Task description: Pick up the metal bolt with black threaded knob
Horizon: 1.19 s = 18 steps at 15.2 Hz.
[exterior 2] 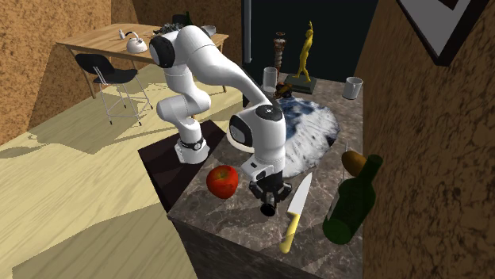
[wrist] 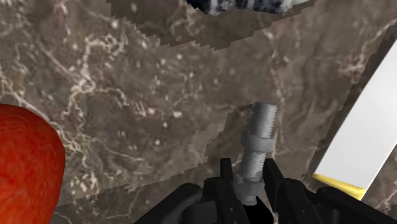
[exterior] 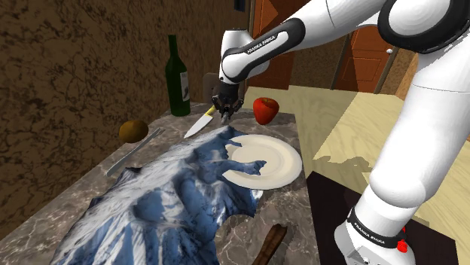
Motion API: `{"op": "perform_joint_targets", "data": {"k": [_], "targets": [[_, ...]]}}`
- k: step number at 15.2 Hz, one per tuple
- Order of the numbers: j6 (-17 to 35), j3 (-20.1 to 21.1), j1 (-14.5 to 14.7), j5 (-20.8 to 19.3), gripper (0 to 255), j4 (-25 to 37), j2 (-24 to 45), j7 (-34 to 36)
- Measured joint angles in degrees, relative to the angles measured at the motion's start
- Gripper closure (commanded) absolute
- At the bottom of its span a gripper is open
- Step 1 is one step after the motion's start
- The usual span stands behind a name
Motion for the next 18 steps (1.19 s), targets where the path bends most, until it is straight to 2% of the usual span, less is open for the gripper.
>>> {"op": "perform_joint_targets", "data": {"k": [4, 18], "targets": [[-0.83, 0.00, -0.04, 0.17, 255, 0.48, -0.35, -0.17], [-10.60, 0.12, -0.15, 1.43, 255, 7.27, -3.46, -1.26]]}}
